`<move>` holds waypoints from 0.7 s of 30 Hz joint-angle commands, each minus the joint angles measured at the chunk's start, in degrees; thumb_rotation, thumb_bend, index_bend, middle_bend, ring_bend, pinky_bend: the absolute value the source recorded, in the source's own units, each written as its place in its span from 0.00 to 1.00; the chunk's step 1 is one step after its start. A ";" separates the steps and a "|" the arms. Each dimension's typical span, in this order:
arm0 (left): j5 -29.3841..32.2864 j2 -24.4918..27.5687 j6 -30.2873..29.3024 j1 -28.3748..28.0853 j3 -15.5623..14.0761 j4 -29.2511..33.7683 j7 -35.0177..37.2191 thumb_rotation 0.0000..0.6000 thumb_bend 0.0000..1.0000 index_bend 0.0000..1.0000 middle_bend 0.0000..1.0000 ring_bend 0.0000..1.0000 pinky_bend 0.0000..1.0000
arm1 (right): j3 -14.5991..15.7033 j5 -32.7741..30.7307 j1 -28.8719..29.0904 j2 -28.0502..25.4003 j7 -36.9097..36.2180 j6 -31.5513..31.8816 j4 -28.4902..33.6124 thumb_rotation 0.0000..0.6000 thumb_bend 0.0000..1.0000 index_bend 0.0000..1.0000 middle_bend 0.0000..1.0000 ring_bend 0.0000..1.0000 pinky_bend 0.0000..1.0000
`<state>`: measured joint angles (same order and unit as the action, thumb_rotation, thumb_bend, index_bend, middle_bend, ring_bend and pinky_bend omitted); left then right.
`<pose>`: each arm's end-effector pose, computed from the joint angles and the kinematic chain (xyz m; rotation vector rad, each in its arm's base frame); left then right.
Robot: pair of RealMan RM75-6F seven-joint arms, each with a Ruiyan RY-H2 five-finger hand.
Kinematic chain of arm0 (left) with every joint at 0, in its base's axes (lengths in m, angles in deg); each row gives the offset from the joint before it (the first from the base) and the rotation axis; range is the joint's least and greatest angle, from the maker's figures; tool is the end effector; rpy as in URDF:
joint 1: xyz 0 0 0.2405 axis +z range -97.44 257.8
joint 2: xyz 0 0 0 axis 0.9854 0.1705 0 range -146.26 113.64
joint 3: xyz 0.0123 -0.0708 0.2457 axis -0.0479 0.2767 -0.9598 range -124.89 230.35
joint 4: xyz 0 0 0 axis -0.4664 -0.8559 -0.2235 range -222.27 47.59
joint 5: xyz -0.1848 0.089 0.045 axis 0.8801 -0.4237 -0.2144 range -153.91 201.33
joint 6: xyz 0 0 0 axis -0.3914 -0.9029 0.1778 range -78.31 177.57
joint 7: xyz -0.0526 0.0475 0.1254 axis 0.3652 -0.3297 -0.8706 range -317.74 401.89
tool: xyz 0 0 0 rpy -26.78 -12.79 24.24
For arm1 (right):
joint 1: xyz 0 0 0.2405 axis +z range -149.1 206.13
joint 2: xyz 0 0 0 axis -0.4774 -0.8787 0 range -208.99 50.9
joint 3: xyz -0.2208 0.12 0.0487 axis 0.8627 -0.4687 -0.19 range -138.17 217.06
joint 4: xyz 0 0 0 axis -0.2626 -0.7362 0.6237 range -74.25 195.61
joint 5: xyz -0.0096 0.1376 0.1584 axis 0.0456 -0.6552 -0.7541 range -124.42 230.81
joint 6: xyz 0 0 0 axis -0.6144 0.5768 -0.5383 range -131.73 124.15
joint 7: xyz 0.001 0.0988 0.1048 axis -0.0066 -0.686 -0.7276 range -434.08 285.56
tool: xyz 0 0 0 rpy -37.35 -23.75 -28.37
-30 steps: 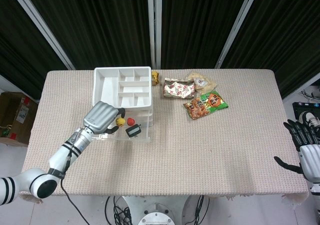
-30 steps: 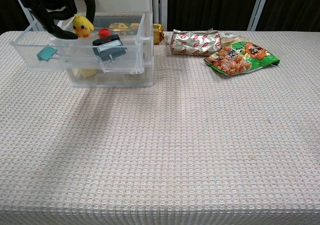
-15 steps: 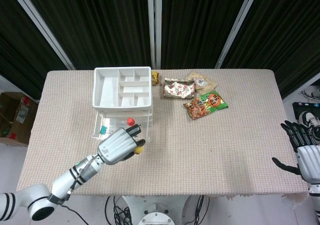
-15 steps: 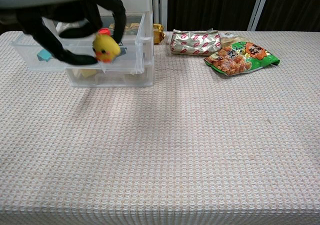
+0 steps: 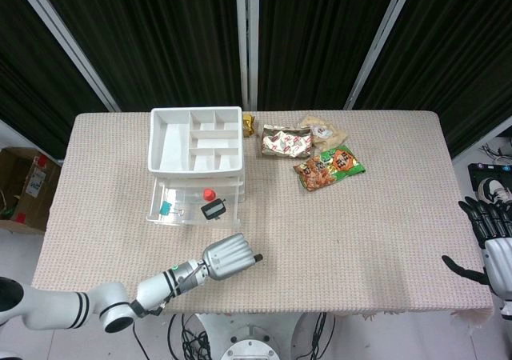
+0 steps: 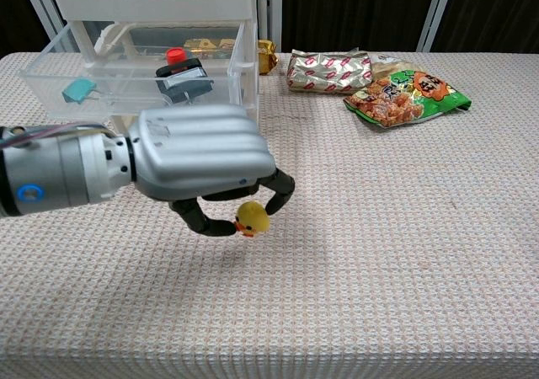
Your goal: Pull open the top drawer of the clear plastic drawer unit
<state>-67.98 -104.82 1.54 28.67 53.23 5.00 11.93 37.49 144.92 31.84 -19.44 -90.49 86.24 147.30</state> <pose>-0.0684 0.2626 -0.0581 -2.5140 -0.1538 -0.9592 -0.3220 -0.1700 0.1974 1.3880 -0.9126 1.0611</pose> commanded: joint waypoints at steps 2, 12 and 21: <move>1.77 -1.90 1.42 -0.22 -0.30 -1.80 -2.68 1.00 0.34 0.41 0.81 0.89 0.99 | 0.04 -0.02 0.05 0.15 -0.10 -0.24 -0.19 1.00 0.08 0.00 0.06 0.00 0.00; -1.88 4.93 -11.14 4.82 0.75 8.59 -4.04 1.00 0.12 0.19 0.66 0.76 0.97 | -0.21 0.28 0.22 0.02 -0.20 -0.09 -0.05 1.00 0.08 0.00 0.06 0.00 0.00; 5.97 23.03 -32.42 18.79 5.49 17.18 7.73 1.00 0.09 0.25 0.56 0.61 0.80 | -0.01 1.38 0.05 -0.15 -1.68 0.86 -0.99 1.00 0.08 0.00 0.07 0.00 0.00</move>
<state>-66.88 -89.05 -24.46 41.26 56.42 19.03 14.62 37.47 146.21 31.86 -19.57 -92.09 87.03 146.37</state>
